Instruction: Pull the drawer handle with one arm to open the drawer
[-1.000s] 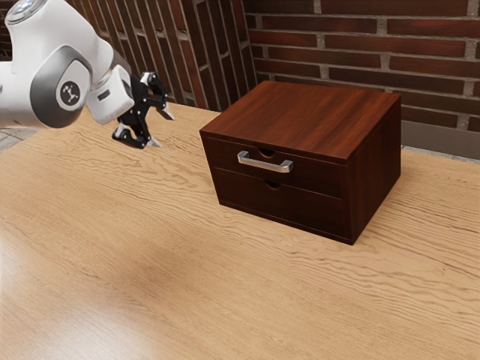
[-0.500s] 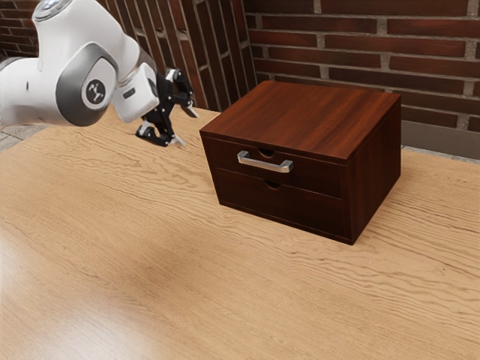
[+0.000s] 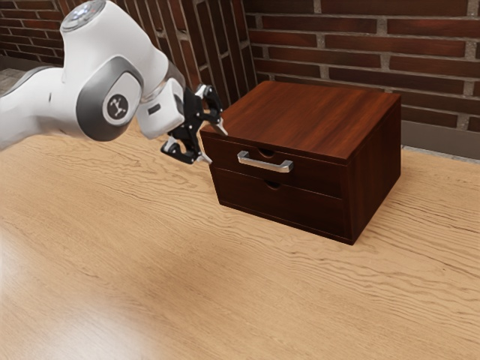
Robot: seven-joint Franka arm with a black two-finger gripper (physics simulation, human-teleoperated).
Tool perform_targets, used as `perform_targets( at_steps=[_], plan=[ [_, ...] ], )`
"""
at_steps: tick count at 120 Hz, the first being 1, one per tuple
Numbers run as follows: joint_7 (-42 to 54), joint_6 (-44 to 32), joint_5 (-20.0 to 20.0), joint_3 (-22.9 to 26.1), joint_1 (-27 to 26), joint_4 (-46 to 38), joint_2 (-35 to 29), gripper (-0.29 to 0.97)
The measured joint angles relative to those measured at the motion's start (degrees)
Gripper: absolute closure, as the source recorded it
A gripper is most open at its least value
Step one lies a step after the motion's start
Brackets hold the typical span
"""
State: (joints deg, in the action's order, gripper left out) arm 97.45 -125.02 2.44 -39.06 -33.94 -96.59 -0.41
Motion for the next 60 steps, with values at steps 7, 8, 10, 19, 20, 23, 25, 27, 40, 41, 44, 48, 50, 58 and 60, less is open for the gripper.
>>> perform_targets(
  at_steps=[7,8,10,19,20,23,25,27,40,41,44,48,50,58,60],
  plan=[
    [0.03,0.0,0.01,-0.17,-0.47,0.05,-0.02,0.32],
    [0.03,0.0,0.01,-0.19,-0.53,0.05,-0.02,0.32],
    [0.04,0.0,0.01,-0.28,-0.68,0.07,-0.03,0.32],
    [0.07,-0.01,0.01,-0.58,-1.12,0.12,-0.03,0.32],
    [0.07,-0.01,0.02,-0.59,-1.14,0.13,-0.03,0.32],
    [0.08,-0.01,0.02,-0.63,-1.19,0.16,-0.06,0.32],
    [0.08,-0.01,0.02,-0.67,-1.22,0.18,-0.08,0.32],
    [0.09,-0.01,0.02,-0.72,-1.24,0.19,-0.09,0.32],
    [0.12,0.01,-0.01,-0.97,-1.01,0.32,-0.12,0.32],
    [0.12,0.01,-0.01,-0.98,-0.95,0.33,-0.12,0.32],
    [0.13,0.01,-0.04,-1.0,-0.76,0.36,-0.13,0.32],
    [0.14,0.0,-0.09,-1.01,-0.44,0.41,-0.1,0.32],
    [0.14,-0.01,-0.13,-1.01,-0.26,0.44,-0.08,0.32],
    [0.16,-0.09,-0.43,-1.02,0.57,0.64,-0.05,0.32],
    [0.16,-0.11,-0.56,-1.02,0.8,0.69,-0.04,0.32]
  ],
)
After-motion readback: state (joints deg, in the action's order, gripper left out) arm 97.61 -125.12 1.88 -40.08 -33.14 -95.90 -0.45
